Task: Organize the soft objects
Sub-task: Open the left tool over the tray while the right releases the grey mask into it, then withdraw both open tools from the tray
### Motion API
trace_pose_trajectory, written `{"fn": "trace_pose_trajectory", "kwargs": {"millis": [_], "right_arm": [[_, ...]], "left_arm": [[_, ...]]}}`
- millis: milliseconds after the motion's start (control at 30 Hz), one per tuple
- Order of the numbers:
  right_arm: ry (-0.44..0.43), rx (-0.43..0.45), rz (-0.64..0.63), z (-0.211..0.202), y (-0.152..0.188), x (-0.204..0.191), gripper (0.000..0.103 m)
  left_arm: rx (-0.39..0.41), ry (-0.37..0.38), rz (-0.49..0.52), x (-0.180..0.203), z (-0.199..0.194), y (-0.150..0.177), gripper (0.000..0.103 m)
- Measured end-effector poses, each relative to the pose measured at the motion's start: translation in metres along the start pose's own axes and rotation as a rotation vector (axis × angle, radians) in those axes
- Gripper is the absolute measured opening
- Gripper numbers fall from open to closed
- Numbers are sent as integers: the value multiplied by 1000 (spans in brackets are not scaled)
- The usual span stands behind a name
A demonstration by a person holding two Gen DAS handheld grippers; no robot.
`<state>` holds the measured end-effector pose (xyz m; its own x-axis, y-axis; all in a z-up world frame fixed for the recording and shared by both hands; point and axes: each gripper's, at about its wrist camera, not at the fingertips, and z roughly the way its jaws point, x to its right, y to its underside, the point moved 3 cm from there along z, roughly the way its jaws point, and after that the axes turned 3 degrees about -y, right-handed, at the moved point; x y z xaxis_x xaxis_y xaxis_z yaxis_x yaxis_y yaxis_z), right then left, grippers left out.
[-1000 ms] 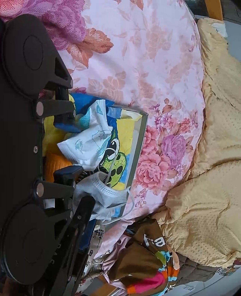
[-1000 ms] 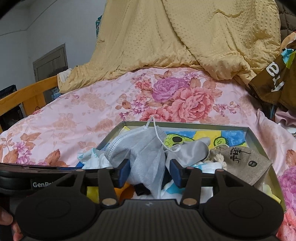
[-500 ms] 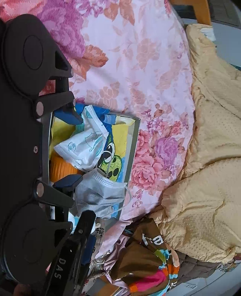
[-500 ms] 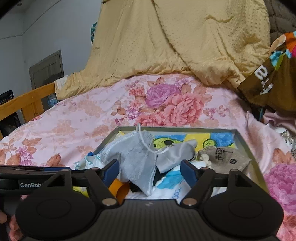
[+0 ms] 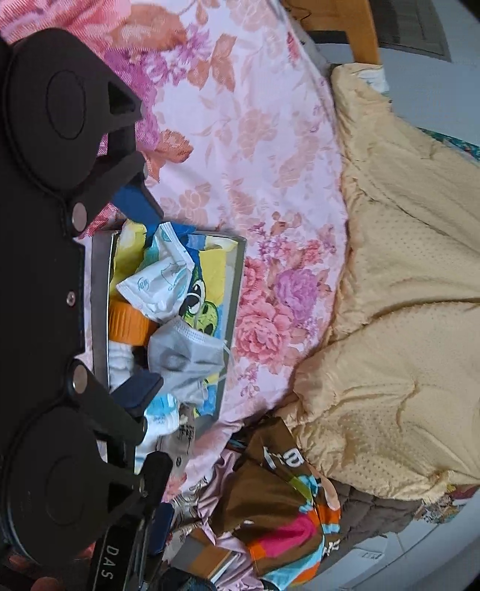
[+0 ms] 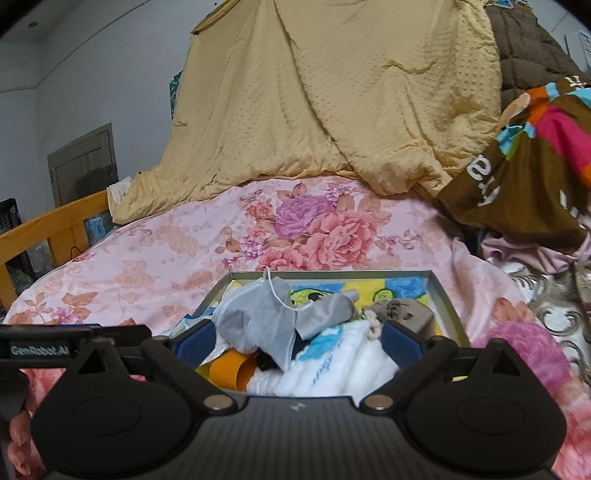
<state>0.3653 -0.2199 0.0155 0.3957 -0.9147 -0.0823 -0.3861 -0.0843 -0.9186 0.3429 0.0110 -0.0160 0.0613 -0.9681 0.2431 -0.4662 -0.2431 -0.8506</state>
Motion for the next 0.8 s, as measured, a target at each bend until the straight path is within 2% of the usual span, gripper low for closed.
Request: {"fn": "trace_pose_trajectory", "kwargs": {"millis": [200, 300, 567, 800], "right_arm": [[21, 37, 31, -42, -3, 4, 102], [42, 46, 31, -59, 2, 5, 102], [60, 39, 49, -101, 28, -3, 103], [73, 1, 48, -130, 57, -18, 103]], "left_arm": [[21, 0, 26, 9, -34, 5, 95], [36, -2, 27, 12, -50, 8, 102], [56, 4, 54, 24, -87, 28, 102], [48, -1, 72, 27, -114, 60, 102]]}}
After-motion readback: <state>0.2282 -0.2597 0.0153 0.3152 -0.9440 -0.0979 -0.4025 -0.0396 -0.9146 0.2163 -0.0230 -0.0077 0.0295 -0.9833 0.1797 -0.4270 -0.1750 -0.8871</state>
